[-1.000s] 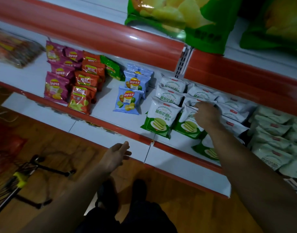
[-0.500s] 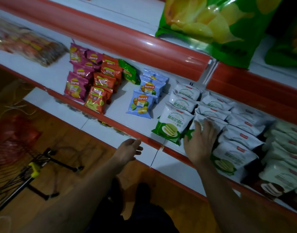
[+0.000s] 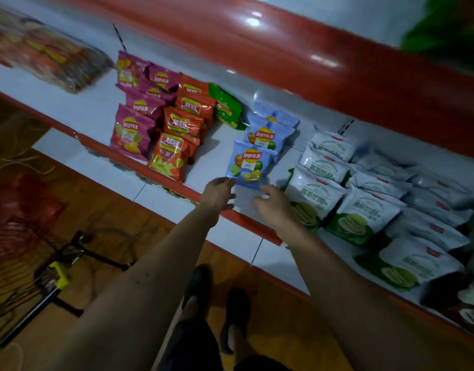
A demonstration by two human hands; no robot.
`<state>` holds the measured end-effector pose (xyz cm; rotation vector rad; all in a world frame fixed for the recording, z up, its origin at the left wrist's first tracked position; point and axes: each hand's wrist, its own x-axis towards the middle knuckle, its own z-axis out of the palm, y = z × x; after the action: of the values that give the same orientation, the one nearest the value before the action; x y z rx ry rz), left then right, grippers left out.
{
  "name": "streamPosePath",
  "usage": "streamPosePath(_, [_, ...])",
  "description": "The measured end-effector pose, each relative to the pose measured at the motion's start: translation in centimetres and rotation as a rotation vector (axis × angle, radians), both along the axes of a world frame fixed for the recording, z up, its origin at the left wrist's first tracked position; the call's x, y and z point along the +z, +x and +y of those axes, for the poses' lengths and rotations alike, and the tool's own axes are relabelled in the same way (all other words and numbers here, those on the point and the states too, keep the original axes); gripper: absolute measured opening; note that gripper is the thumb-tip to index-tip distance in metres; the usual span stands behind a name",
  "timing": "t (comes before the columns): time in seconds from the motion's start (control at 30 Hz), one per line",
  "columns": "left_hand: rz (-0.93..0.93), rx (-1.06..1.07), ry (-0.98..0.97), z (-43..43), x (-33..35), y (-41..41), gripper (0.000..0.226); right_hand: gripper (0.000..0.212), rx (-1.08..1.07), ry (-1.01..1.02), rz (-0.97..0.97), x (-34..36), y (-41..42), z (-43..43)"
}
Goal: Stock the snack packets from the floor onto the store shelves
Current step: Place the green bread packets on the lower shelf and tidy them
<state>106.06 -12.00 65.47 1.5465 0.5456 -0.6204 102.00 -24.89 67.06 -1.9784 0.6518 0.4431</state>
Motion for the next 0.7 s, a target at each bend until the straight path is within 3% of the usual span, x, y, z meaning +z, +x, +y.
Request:
streamPosePath(0.1, [0.034, 0.014, -0.048, 0.4, -1.3, 2.7, 0.021, 0.021, -0.065, 0.006, 0.069, -3.7, 3.7, 0.3])
streamPosePath(0.2, [0.032, -0.038, -0.083, 1.1, -2.7, 5.7, 0.072, 0.012, -0.186, 0.106, 0.064, -5.0, 6.0, 1.4])
streamPosePath(0.3, [0.023, -0.011, -0.050, 1.1, -4.3, 7.4, 0.069, 0.026, -0.275, 0.206, 0.037, -5.1, 7.3, 2.1])
streamPosePath(0.4, [0.008, -0.098, -0.030, 1.1, -5.5, 8.0, 0.078, 0.022, -0.308, 0.210, 0.030, -5.9, 8.1, 2.5])
streamPosePath(0.5, [-0.025, -0.118, -0.006, 1.4, -5.6, 8.1, 0.057, 0.034, -0.336, 0.213, 0.048, -6.4, 7.8, 2.5])
streamPosePath(0.7, [-0.171, -0.131, 0.048, 1.3, -5.4, 8.5, 0.036, 0.020, -0.407, 0.165, -0.097, -5.8, 7.7, 2.0])
